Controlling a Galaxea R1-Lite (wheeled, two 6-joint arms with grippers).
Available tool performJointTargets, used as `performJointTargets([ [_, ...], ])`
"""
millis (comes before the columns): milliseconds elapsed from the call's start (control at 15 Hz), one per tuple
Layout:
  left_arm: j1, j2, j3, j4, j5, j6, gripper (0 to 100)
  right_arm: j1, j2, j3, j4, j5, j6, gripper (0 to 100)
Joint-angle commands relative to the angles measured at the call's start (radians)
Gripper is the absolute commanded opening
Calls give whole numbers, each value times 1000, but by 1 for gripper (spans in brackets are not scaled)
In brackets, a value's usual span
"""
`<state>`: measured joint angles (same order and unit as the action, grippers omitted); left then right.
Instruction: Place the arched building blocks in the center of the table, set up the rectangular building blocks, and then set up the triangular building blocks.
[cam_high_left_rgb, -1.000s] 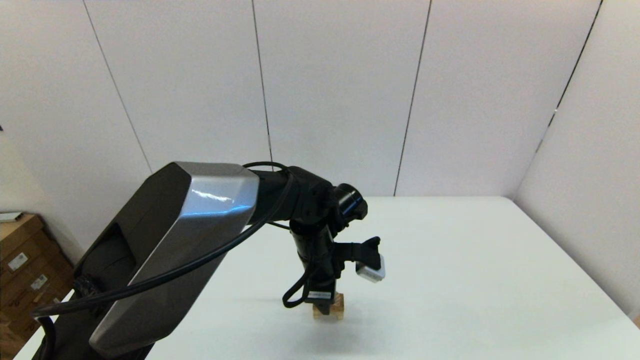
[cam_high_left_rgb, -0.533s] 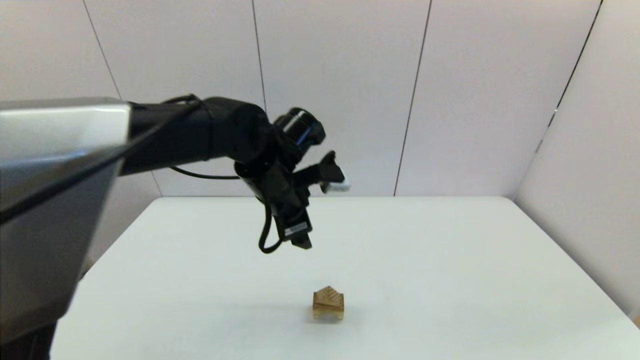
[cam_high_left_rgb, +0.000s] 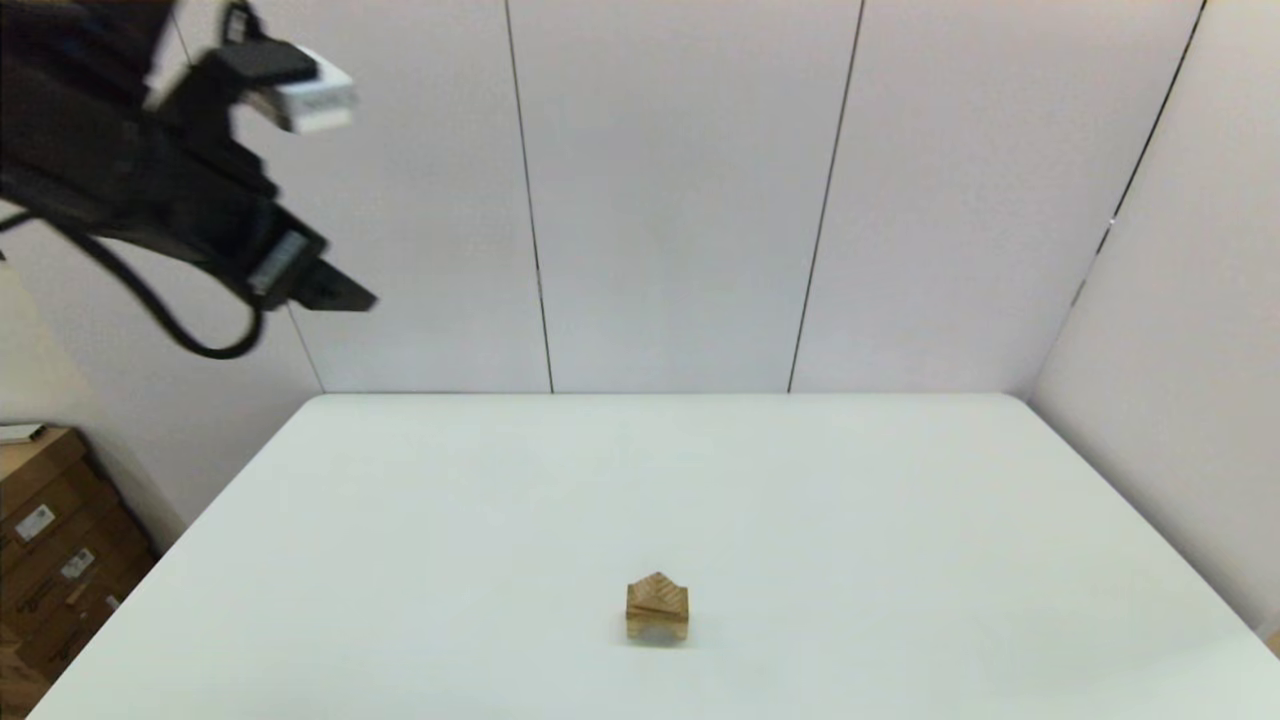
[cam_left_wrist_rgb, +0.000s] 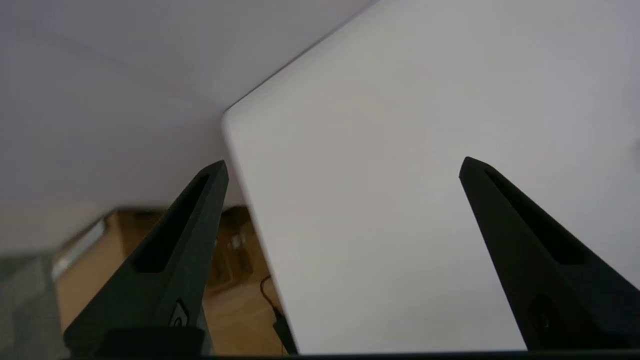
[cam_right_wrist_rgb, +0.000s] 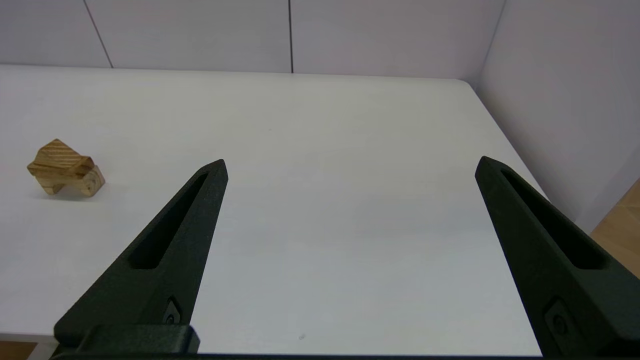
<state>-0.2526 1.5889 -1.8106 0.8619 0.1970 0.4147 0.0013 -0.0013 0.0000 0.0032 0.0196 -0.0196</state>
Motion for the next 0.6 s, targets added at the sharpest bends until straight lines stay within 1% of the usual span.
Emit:
performJointTargets([
  [67, 308, -641, 432, 8, 64, -24, 100, 0, 0, 2, 0, 0, 0, 100],
  [200, 335, -834, 597, 8, 73, -22, 100, 0, 1, 2, 0, 0, 0, 100],
  [333, 337, -997, 712, 12, 74, -27, 100, 0, 1, 2, 0, 0, 0, 100],
  [467, 358, -1112, 754, 74, 71, -62, 100, 0, 1, 2, 0, 0, 0, 100],
  [600, 378, -1189, 758, 158, 70, -57, 100, 0, 0, 2, 0, 0, 0, 100],
])
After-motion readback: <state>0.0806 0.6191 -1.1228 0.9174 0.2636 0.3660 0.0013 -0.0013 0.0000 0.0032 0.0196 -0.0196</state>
